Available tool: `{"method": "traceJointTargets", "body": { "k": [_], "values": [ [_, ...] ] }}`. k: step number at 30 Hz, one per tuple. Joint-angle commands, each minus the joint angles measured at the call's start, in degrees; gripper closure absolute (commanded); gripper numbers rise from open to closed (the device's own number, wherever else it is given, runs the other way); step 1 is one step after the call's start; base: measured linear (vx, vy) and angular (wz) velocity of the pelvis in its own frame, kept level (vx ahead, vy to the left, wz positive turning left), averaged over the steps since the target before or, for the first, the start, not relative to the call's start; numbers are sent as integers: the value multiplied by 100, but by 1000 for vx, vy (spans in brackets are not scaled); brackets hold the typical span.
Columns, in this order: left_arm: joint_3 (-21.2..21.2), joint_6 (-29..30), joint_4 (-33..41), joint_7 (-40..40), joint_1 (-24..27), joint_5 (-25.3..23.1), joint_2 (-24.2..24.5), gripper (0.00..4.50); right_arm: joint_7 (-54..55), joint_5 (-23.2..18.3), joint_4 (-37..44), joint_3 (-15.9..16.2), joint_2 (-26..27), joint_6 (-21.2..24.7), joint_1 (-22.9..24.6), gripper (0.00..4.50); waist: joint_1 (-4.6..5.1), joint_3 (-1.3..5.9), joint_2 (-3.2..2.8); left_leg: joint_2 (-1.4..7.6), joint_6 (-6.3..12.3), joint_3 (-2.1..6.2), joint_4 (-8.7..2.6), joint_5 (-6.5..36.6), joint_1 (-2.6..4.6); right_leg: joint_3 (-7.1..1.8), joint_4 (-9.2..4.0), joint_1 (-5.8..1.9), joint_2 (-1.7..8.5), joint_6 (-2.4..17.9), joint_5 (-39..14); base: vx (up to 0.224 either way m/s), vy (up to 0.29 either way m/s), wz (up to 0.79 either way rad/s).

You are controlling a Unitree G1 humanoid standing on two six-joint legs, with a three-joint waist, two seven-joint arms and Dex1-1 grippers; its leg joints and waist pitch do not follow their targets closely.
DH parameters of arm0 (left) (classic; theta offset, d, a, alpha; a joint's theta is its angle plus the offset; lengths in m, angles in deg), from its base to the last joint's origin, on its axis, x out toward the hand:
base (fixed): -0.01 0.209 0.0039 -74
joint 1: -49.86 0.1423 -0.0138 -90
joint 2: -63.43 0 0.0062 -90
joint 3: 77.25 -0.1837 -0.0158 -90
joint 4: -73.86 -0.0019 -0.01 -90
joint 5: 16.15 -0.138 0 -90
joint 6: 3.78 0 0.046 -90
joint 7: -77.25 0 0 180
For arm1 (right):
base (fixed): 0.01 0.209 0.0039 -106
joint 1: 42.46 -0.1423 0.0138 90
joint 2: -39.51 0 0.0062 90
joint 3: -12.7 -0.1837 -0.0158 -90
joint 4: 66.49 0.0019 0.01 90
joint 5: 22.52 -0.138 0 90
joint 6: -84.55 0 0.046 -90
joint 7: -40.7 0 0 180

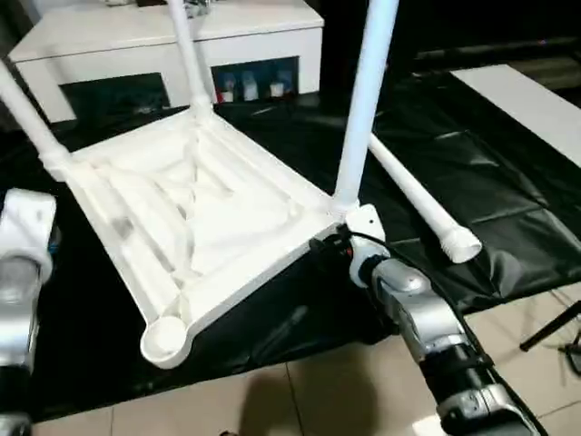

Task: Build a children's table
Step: Rotate table base

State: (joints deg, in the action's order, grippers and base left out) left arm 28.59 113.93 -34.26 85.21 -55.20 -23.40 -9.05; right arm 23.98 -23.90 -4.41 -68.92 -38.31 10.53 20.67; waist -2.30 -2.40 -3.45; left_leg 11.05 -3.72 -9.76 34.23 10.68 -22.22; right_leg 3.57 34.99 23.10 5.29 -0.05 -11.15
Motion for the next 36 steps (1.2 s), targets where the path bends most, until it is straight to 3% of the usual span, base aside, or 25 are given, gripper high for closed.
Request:
{"method": "traceJointTargets", "body": {
  "k": [1, 5, 6, 11, 12, 17, 19, 24, 29, 30, 31, 32, 33, 35, 36],
  "values": [
    [-240, 374, 257, 454, 126, 176, -63, 155, -39, 45, -172, 50, 111, -81, -209, 84, -5, 320, -91, 150, -196, 63, -508, 1680, 137, -206, -371, -178, 216, 1104, -811, 0, 0, 0],
    [-899, 871, 717, 1481, 541, 577, -183, 121, -210, 70, -606, 151, 231, -301, -478, 84, 36, 324, -86, 159, -218, 68, -521, 1766, 96, -208, -344, -206, 243, 1218, -761, 0, 0, 0],
    [-1068, 946, 863, 1691, 638, 645, -163, 110, -241, 81, -726, 169, 257, -362, -541, 84, 31, 334, -89, 159, -173, 59, -497, 1740, 127, -216, -359, -190, 246, 1257, -677, 0, 0, 0],
    [-1681, 1043, 1467, 2724, 1000, 970, 97, 65, -406, 107, -1137, 219, 354, -618, -743, 84, 9, 328, -88, 152, -77, 57, -492, 1602, 120, -211, -353, -211, 248, 1305, -664, 0, 0, 0],
    [-1944, 886, 1868, 3313, 1189, 1206, 239, 65, -510, 103, -1302, 239, 403, -737, -833, 84, 20, 321, -85, 151, -86, 51, -499, 1664, 137, -210, -353, -195, 229, 1329, -725, 0, 0, 0],
    [-2167, 823, 2431, 3809, 1308, 1499, 283, 37, -680, 67, -1531, 228, 465, -911, -959, 84, 36, 304, -84, 157, -117, 41, -521, 1807, 142, -227, -352, -194, 220, 1331, -797, 0, 0, 0],
    [-2321, 815, 2602, 3897, 1250, 1549, 168, 10, -860, 49, -1620, 235, 493, -1023, -1008, 84, 40, 308, -65, 152, -102, 32, -509, 1722, 143, -231, -342, -204, 216, 1343, -723, 0, 0, 0],
    [-2662, 419, 2442, 3777, 864, 1440, -395, 2, -1157, 49, -1587, 296, 498, -1172, -995, 84, 55, 337, -44, 143, 11, 15, -467, 1357, 123, -233, -327, -248, 224, 1389, -404, 0, 0, 0],
    [-2907, 168, 2175, 3637, 532, 1347, -858, 2, -1201, 63, -1106, 300, 346, -1023, -803, 84, 35, 345, 12, 133, 135, 5, -436, 1056, 100, -230, -318, -285, 215, 1359, -291, 0, 0, 0],
    [-2964, 142, 2135, 3623, 491, 1311, -908, 2, -1188, 78, -972, 293, 290, -968, -758, 84, 36, 358, 13, 139, 157, 11, -430, 997, 103, -228, -305, -287, 220, 1353, -260, 0, 0, 0],
    [-3058, -109, 1840, 3387, 315, 1108, -1141, 2, -976, 48, -422, 99, 82, -570, -601, 84, 26, 339, -1, 142, 171, 8, -431, 966, 117, -231, -333, -280, 197, 1297, -263, 0, 0, 0],
    [-3058, -109, 1840, 3387, 315, 1108, -1141, 2, -976, 48, -422, 99, 82, -570, -601, 84, 18, 347, -1, 139, 174, 6, -420, 950, 132, -230, -333, -274, 186, 1270, -234, 0, 0, 0],
    [-3063, -354, 1570, 3103, 176, 948, -1345, 2, -815, 56, -54, -76, -89, -265, -516, 84, -3, 357, -31, 135, 161, 3, -416, 893, 126, -230, -323, -277, 194, 1275, -167, 0, 0, 0],
    [-3069, -566, 1386, 2909, 70, 860, -1505, 2, -671, 109, 212, -232, -259, -15, -484, 84, -16, 361, 4, 135, 138, 4, -410, 901, 139, -233, -343, -286, 182, 1200, -181, 0, 0, 0],
    [-3083, -637, 1348, 2875, 38, 849, -1558, 2, -602, 131, 301, -306, -334, 99, -488, 84, -31, 363, -14, 134, 91, 6, -408, 888, 138, -237, -343, -286, 186, 1179, -150, 0, 0, 0]
  ]
}}
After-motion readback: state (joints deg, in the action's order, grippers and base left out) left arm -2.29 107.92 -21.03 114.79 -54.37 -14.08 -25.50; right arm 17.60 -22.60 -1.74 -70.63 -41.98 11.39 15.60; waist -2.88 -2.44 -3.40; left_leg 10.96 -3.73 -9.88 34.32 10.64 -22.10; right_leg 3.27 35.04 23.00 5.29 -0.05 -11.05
